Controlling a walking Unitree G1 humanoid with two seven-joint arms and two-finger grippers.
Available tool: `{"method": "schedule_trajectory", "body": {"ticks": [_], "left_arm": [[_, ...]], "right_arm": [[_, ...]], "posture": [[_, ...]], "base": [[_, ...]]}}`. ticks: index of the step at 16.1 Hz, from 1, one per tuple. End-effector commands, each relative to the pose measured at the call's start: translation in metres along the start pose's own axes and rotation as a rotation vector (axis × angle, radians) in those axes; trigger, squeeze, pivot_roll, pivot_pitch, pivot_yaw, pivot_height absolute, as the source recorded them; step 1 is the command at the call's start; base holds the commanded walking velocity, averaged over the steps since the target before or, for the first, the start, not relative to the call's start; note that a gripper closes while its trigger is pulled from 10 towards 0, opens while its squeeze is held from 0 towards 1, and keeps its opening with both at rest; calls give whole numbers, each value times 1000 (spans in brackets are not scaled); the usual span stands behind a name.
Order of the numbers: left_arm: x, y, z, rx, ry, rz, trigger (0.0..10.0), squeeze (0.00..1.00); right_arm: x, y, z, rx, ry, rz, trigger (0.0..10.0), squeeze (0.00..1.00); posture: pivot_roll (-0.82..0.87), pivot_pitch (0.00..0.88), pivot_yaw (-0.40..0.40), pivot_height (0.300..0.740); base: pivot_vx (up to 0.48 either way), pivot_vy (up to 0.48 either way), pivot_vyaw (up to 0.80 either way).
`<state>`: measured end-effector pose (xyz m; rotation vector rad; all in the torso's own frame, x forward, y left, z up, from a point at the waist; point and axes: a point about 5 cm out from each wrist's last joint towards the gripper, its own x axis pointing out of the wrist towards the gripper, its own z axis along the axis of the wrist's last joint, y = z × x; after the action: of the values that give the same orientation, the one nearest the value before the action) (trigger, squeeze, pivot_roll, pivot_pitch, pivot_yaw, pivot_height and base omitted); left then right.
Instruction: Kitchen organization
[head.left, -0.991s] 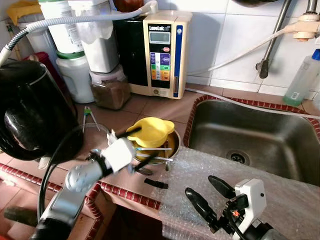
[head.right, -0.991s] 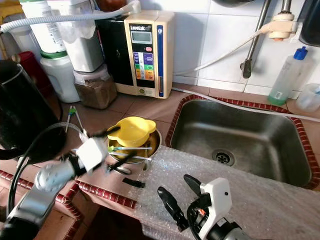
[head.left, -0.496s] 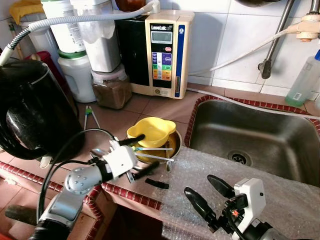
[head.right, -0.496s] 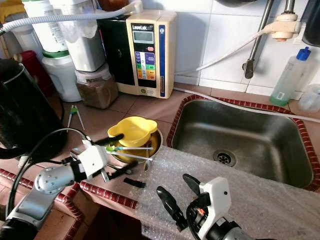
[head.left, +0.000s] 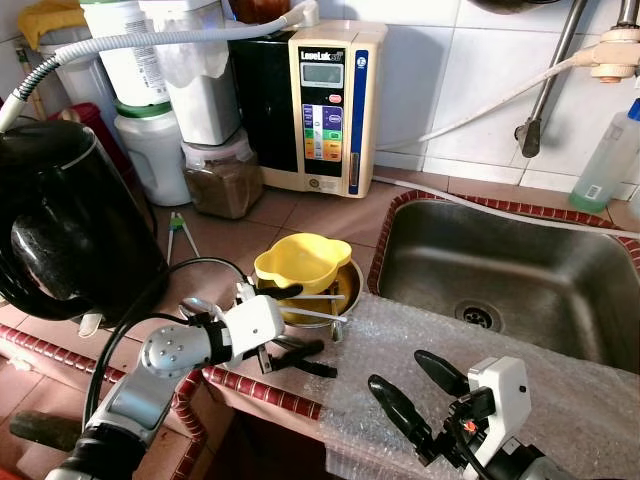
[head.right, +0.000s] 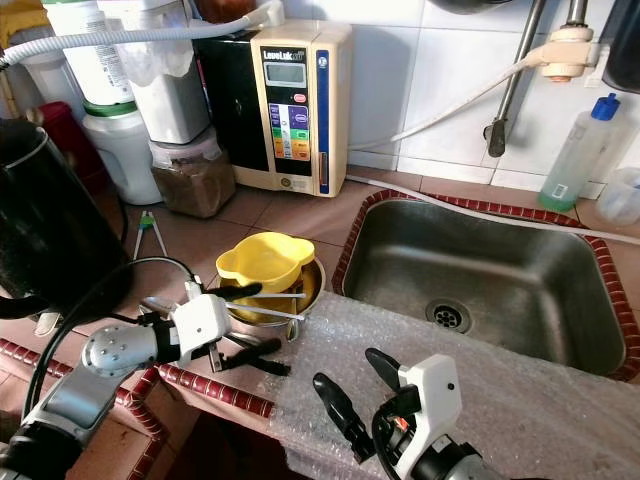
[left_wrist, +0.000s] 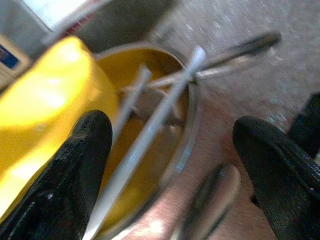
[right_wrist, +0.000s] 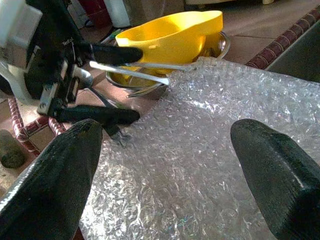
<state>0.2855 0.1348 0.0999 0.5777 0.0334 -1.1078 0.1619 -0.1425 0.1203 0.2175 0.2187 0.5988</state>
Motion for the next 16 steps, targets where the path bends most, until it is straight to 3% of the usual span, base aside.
{"method": "schedule_trajectory", "body": {"ticks": [1, 2, 3, 4, 5, 6, 16], "left_arm": [[0, -1, -4, -4, 38, -43, 10000, 0], [1, -1, -4, -12, 40, -50, 8980, 0], [2, -1, -4, -23, 41, -51, 5882, 0], [2, -1, -4, -22, 42, -54, 4196, 0], [2, 0, -5, -22, 47, -54, 1529, 0], [2, 1, -6, -25, 52, -51, 0, 0], [4, 16, -4, -65, 55, 81, 0, 0]], "right_arm": [[1, 3, 3, -11, -8, 2, 10000, 0], [1, 3, 3, -10, -8, 0, 10000, 0], [1, 3, 2, -10, -8, -1, 10000, 0], [1, 3, 2, -9, -8, -1, 10000, 0], [1, 2, 2, -9, -9, -1, 10000, 0], [1, 2, 2, -10, -9, -2, 10000, 0], [2, -2, 2, -17, -17, -15, 10000, 0]], "posture": [[-25, 0, 77, 740], [-25, 0, 78, 740], [-25, 0, 78, 740], [-25, 0, 78, 740], [-24, 0, 79, 740], [-25, 0, 80, 740], [-20, 0, 81, 740]], "base": [[0, 0, 0], [0, 0, 0], [0, 0, 0], [0, 0, 0], [0, 0, 0], [0, 0, 0], [0, 0, 0]]}}
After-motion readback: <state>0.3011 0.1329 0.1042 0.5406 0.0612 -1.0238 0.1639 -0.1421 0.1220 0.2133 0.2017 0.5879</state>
